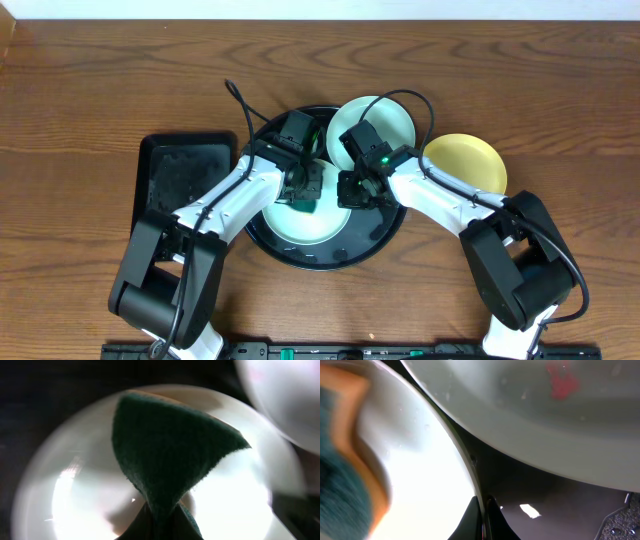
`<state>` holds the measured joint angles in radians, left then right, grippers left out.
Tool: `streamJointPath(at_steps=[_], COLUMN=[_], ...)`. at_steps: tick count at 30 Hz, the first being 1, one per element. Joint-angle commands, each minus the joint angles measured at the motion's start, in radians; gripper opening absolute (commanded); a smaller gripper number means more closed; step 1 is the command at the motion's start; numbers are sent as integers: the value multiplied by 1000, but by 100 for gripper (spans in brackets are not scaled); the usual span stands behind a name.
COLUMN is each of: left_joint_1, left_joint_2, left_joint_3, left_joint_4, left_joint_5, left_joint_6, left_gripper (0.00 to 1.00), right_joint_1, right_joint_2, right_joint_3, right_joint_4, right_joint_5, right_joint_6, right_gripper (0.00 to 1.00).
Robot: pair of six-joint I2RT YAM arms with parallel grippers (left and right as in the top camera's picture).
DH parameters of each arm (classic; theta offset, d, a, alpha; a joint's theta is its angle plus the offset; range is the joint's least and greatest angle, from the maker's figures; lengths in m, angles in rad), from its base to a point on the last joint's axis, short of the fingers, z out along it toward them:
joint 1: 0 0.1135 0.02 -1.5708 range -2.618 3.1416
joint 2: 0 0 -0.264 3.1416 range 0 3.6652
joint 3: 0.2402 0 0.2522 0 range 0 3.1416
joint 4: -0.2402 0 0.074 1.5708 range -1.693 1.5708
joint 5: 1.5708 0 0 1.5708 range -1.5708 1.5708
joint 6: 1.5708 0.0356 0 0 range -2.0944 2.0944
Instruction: Clean dirty plates on tray and stack at the side
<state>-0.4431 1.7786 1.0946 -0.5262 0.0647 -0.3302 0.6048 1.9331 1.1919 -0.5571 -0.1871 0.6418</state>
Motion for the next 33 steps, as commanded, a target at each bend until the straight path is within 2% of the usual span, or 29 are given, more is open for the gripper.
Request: streamJointPath(at_steps=[1,5,14,18,22,28,33], left_joint_1=[2,22,97,173,291,475,546], left_joint_2=[10,-5,-83,-133,-187,-205,-204], left_joint_3=[10,36,269,333,338,338,336], left_joint_4=[1,-54,-419,-517,-543,-547,-545], left_joint_5=[-227,-226,-222,-203,-136,-125,-125], left_joint_6=[-99,-129,-128,-119,-108,-105,-105], left_gripper=[8,7,8,7,7,7,7], right_joint_1=[-2,-2,-2,-2,-2,3,45], right_joint_2=[16,16,16,13,-18,-118,-240], right_joint_3=[14,14,14,20,49,65,65], right_joint_4=[-3,-3,-3,-8,-34,-46,-71], right_joint_5=[18,18,18,14,26,73,271], right_joint_6=[-4,-4,-4,-29,-113,-211,-267], right_gripper=[1,1,1,1,1,1,1])
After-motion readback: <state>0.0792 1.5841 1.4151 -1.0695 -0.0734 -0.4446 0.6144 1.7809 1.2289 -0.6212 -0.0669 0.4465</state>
